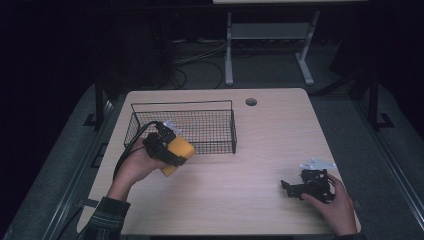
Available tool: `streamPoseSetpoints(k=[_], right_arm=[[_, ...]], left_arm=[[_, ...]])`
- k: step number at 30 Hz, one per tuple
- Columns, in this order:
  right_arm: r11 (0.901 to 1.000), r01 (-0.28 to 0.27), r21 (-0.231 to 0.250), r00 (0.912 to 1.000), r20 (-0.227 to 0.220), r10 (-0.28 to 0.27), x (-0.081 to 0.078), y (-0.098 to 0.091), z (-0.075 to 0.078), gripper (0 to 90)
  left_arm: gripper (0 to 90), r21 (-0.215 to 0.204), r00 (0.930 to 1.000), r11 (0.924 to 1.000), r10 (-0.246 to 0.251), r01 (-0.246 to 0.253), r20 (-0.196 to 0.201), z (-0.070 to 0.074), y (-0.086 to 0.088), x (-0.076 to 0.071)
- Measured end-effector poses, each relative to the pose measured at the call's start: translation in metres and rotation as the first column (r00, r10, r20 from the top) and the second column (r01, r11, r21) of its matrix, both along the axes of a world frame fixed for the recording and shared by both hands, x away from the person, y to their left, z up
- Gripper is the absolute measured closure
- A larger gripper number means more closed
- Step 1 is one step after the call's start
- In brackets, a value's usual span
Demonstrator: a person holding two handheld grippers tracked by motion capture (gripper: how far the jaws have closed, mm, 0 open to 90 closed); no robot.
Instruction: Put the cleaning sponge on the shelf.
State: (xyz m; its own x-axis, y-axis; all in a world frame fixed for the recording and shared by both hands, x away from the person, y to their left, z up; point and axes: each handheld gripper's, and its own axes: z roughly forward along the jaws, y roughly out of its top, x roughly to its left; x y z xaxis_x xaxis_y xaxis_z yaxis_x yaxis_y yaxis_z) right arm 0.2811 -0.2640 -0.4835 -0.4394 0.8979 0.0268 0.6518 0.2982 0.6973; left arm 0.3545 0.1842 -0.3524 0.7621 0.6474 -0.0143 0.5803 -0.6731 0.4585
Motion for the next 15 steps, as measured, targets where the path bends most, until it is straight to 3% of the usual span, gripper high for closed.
streamPoseSetpoints(k=[15], right_arm=[[1.0,0.001,0.002,1.0,-0.002,-0.001,0.0,0.0,0.0,0.0]], left_arm=[[22.2,0.009,0.9988,0.9989,0.047,-0.047,0.017,0.009,0.011,0.013]])
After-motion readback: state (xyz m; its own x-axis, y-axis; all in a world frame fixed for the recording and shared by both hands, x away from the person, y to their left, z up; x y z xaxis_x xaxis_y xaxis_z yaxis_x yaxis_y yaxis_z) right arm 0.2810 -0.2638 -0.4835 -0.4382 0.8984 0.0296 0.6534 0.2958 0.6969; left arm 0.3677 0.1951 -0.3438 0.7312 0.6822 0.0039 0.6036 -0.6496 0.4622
